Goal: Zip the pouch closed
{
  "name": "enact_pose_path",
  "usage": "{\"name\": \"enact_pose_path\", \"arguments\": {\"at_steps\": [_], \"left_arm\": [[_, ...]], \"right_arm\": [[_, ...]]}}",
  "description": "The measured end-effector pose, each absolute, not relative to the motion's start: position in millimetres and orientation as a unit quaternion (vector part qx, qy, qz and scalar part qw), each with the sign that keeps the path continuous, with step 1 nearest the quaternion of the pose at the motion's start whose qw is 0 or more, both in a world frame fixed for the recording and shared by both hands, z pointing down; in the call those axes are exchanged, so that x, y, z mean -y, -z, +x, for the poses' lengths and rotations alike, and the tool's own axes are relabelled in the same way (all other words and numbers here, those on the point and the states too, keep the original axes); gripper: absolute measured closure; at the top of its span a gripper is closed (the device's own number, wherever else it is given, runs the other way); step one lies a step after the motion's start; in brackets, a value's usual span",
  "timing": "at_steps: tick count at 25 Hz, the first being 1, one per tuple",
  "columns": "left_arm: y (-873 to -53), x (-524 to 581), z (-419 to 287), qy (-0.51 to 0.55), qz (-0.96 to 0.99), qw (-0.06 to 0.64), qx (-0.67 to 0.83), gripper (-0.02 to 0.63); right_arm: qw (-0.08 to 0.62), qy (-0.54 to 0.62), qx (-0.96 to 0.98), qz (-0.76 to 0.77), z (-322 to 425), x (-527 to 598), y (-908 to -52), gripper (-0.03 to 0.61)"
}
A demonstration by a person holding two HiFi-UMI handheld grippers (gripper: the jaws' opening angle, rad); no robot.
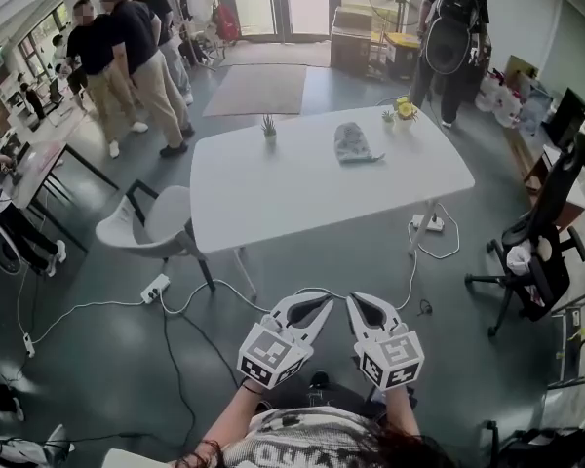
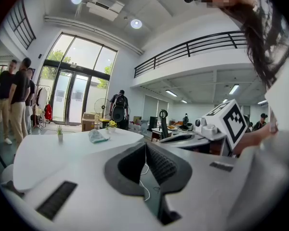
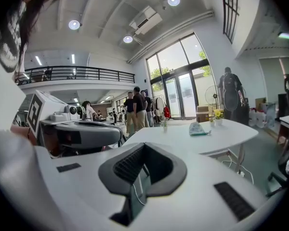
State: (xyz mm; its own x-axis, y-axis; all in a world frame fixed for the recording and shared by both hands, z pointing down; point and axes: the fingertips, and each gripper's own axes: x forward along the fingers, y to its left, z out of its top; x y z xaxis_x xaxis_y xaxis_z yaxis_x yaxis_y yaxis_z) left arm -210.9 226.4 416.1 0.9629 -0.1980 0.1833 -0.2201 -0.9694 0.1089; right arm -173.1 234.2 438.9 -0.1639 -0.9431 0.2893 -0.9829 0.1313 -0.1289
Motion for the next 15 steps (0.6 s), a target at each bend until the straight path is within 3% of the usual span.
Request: {"name": "enact_pose_path", "arguments": {"at_steps": [15], "left_arm": [[-423.3,-191.2,-147.9,-0.106,0.988,0.054,0.100,0.600]], "right_arm": [[0.047,-0.164,0.746,0.644,-105.2,-204.0,-452.7,0.580]]}}
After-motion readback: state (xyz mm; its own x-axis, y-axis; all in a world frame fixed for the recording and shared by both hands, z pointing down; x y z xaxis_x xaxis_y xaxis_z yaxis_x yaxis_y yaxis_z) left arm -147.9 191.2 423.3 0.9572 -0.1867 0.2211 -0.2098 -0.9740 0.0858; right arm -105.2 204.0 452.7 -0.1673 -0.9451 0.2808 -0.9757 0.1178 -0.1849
